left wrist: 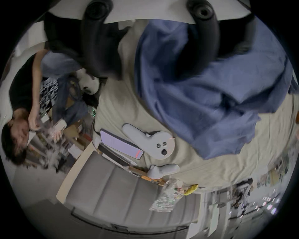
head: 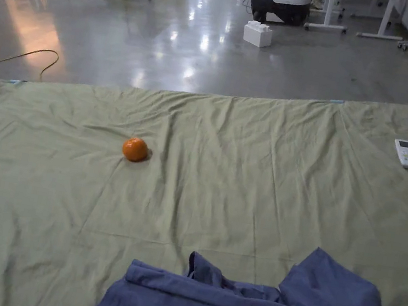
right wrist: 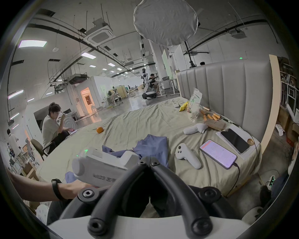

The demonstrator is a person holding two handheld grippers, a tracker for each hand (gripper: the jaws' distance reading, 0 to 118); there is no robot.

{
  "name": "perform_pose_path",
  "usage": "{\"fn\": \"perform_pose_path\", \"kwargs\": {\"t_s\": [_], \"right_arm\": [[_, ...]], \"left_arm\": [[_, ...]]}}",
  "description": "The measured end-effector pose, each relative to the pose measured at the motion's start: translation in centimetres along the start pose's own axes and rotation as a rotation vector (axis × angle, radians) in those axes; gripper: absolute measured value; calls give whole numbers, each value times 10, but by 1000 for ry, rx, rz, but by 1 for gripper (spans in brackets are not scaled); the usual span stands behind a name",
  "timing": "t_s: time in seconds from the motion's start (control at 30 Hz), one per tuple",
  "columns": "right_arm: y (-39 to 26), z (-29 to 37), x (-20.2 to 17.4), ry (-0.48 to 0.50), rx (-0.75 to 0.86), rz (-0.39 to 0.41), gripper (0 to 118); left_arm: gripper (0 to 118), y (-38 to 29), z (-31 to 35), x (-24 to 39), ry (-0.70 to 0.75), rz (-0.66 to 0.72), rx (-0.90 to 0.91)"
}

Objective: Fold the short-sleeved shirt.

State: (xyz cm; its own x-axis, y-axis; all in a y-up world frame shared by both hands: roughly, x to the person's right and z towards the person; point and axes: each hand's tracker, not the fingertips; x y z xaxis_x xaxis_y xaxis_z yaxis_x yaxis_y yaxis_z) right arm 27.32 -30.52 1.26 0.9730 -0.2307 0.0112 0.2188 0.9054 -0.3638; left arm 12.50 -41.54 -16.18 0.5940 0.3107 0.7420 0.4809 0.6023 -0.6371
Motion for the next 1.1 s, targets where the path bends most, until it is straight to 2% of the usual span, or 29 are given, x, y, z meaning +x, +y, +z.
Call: {"fn": "perform_pose_path", "kwargs": {"t_s": [0.03,0.1,0.17,0.27,0.37,0.47,0.6,0.67,0.77,0.8,0.83,0.9,0.93,0.97,1.1], "right_arm": [[3,-2,-4,16,5,3,0],[9,-5,-11,49,26,12,0],[20,-12,-22,68,38,42,0],[37,-20,-38,78,62,109,0],[52,-24,-52,104,106,127,0],[65,-26,-67,124,139,143,0],[78,-22,-84,139,184,157,0],[82,-15,-92,137,226,176,0],[85,-6,-98,145,243,181,0],[89,-2,-102,135,234,175,0],[91,5,-105,94,217,162,0],[92,16,-107,97,293,177,0],[94,18,-107,118,285,177,0],[94,17,-106,126,246,143,0],[93,16,-106,108,258,158,0]], "left_arm": [[88,-4,25,-5,-16,25,24],[85,-5,68,-19,-14,75,127],[85,-21,128,-27,85,107,260],[85,-43,212,-34,287,97,464],[85,-70,276,-21,564,107,621],[85,-96,323,-4,780,70,757],[84,-115,355,18,948,49,802],[74,-125,362,30,1001,30,796],[28,-134,368,45,1063,9,825],[8,-138,371,51,1082,-11,825],[5,-137,371,51,1124,-26,823],[2,-140,373,59,1144,-19,824],[2,-141,375,62,1128,-18,823],[0,-138,375,60,1112,-2,829],[0,-132,377,64,1069,33,861]]}}
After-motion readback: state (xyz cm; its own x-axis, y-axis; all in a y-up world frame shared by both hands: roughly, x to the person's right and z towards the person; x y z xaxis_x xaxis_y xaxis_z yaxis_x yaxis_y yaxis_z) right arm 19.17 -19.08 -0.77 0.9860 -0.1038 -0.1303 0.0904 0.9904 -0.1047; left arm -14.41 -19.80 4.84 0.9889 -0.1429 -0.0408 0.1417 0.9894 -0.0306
